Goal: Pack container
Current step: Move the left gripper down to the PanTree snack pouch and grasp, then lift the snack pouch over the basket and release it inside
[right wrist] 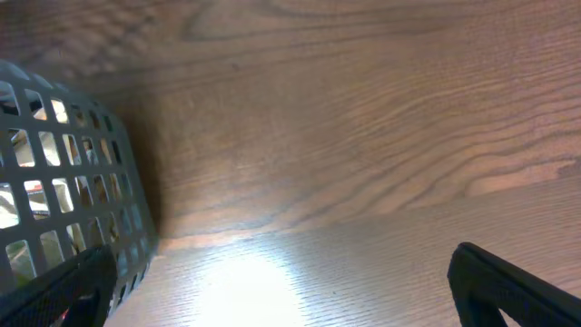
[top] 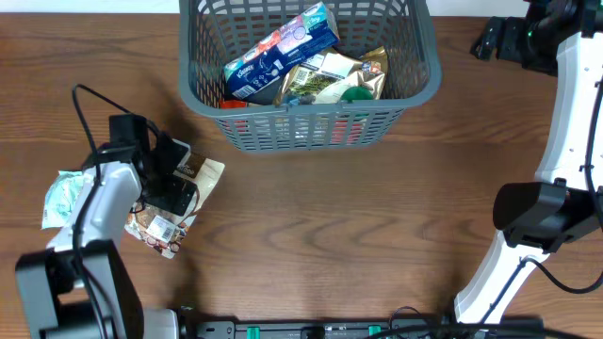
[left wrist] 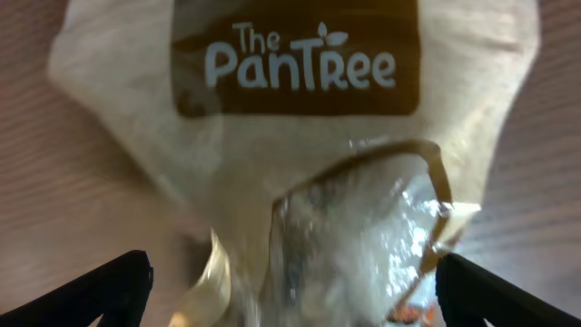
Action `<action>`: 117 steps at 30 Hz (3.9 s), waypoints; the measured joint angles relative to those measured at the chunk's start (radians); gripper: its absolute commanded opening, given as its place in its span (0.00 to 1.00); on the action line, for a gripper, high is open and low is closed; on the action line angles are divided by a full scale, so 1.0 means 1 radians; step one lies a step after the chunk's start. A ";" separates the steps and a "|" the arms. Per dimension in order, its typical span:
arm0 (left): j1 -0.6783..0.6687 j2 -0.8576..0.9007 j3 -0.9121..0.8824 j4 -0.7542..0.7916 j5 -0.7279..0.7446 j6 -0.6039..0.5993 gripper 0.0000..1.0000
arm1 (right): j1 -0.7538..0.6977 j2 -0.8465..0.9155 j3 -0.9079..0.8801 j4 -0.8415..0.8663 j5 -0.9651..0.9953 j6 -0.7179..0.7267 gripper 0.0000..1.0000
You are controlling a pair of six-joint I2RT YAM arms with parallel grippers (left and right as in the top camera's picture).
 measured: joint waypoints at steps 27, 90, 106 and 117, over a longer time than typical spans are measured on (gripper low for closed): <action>-0.002 0.116 0.024 0.011 0.036 -0.098 0.06 | 0.000 0.000 0.000 -0.003 0.000 -0.009 0.99; -0.552 0.481 1.039 -0.320 0.232 0.390 0.11 | 0.001 0.000 0.000 -0.017 0.000 -0.026 0.99; -0.547 0.510 1.075 -0.344 0.105 0.355 0.98 | 0.001 0.000 0.000 -0.025 0.000 -0.031 0.99; -0.396 0.268 1.365 -0.363 -0.080 0.143 0.98 | 0.001 0.000 0.000 -0.026 0.000 -0.042 0.99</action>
